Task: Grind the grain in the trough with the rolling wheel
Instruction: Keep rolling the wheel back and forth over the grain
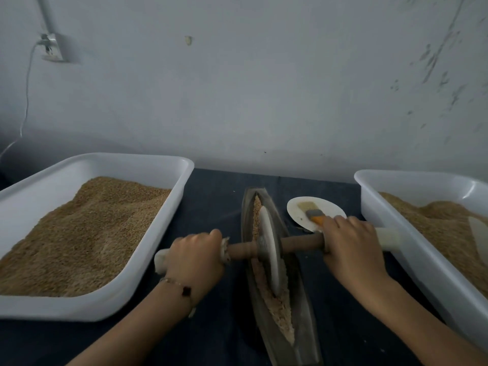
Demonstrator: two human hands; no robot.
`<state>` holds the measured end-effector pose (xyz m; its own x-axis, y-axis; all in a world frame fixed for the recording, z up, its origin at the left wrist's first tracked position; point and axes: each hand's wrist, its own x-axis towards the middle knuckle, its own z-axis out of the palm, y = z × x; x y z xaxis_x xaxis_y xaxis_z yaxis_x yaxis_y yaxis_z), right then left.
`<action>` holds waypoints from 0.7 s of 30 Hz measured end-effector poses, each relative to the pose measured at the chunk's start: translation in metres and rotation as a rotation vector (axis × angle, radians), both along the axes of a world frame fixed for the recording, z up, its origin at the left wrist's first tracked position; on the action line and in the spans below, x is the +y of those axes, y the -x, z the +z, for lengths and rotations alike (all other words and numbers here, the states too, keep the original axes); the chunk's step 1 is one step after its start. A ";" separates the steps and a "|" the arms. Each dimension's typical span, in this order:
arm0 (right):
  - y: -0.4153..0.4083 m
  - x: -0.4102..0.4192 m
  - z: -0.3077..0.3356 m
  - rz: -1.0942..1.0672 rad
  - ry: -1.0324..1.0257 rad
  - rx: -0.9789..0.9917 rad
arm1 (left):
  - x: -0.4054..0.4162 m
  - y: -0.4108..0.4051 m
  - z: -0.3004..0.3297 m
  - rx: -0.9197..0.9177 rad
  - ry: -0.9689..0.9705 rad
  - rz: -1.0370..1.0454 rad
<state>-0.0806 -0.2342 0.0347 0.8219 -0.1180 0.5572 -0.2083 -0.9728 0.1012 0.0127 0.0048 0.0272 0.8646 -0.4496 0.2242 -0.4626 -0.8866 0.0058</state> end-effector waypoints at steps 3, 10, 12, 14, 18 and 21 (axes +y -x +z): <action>-0.039 -0.014 -0.006 -0.058 -0.036 0.075 | -0.019 -0.027 0.001 -0.089 0.000 0.049; -0.093 -0.023 -0.003 -0.173 -0.090 0.121 | -0.046 -0.073 0.009 -0.116 0.009 0.137; -0.093 -0.023 -0.002 -0.185 -0.080 0.127 | -0.046 -0.075 0.009 -0.129 -0.005 0.143; -0.087 -0.022 -0.004 -0.187 -0.064 0.126 | -0.044 -0.072 0.008 -0.133 -0.011 0.126; -0.061 -0.019 -0.005 -0.122 -0.029 0.115 | -0.034 -0.054 0.007 -0.123 -0.013 0.084; -0.035 -0.018 -0.002 -0.062 0.016 0.197 | -0.024 -0.030 0.007 -0.110 -0.045 0.042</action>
